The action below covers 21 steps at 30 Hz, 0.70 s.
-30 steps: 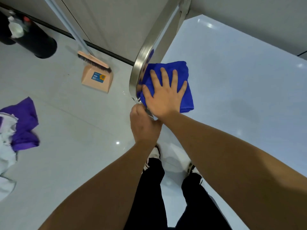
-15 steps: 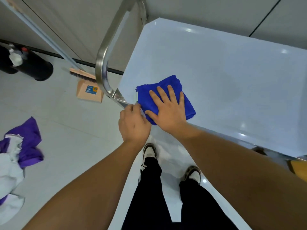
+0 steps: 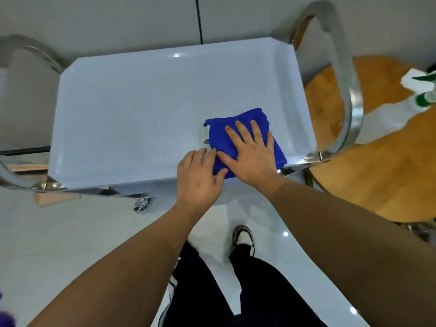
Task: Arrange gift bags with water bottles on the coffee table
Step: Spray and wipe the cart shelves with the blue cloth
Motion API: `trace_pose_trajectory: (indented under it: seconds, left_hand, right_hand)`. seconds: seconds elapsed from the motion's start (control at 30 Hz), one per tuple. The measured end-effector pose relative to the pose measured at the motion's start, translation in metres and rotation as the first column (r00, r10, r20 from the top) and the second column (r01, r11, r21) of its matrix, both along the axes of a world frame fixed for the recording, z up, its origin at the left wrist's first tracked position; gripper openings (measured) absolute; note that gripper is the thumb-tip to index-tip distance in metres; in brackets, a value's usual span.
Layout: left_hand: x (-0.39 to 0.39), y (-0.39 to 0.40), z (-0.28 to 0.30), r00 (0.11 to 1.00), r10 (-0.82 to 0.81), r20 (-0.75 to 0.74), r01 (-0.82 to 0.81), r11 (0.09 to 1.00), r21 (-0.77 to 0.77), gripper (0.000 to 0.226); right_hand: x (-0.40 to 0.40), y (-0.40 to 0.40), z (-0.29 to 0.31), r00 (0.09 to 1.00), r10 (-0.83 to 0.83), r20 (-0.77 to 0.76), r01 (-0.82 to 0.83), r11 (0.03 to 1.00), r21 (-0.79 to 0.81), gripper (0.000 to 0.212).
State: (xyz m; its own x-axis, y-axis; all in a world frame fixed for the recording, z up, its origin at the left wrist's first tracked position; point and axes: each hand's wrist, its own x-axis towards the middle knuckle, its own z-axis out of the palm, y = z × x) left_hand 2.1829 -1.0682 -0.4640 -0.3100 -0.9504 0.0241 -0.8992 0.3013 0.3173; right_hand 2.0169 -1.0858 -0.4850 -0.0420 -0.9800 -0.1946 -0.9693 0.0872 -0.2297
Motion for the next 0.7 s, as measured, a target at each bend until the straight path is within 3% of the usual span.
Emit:
trace_pose_trajectory:
  seconds: [0.07,0.23,0.33,0.43,0.6,0.7]
  left_hand:
    - [-0.028,0.005,0.0,0.993,-0.083,0.082,0.081,0.996,0.025,0.054]
    - [-0.053,0.006,0.001,0.943,-0.091,0.321,0.074,0.995,0.064,0.009]
    - [-0.058,0.003,0.004,0.917,-0.088,0.389,0.038,0.99,0.134,0.015]
    - [-0.06,0.002,0.006,0.896,-0.113,0.43,0.051,0.987,0.153,0.02]
    - [-0.048,0.004,0.001,0.928,-0.079,0.364,0.05,0.995,0.087,0.022]
    - [-0.027,0.0,-0.002,0.998,0.004,0.07,-0.014,0.989,0.145,0.032]
  right_hand:
    - [-0.037,0.005,0.001,0.997,-0.075,-0.011,0.075,0.997,0.005,0.077]
    - [-0.098,0.03,0.004,0.977,-0.212,-0.031,0.212,0.977,-0.003,0.077]
    - [-0.093,0.043,0.002,0.968,-0.25,-0.018,0.249,0.967,-0.056,0.076]
    - [-0.069,0.059,-0.007,0.915,-0.401,0.04,0.402,0.903,-0.153,0.072]
    - [-0.018,0.073,-0.032,0.79,-0.546,0.277,0.611,0.738,-0.286,0.066]
    - [0.005,0.052,-0.04,0.696,-0.609,0.38,0.717,0.607,-0.342,0.061]
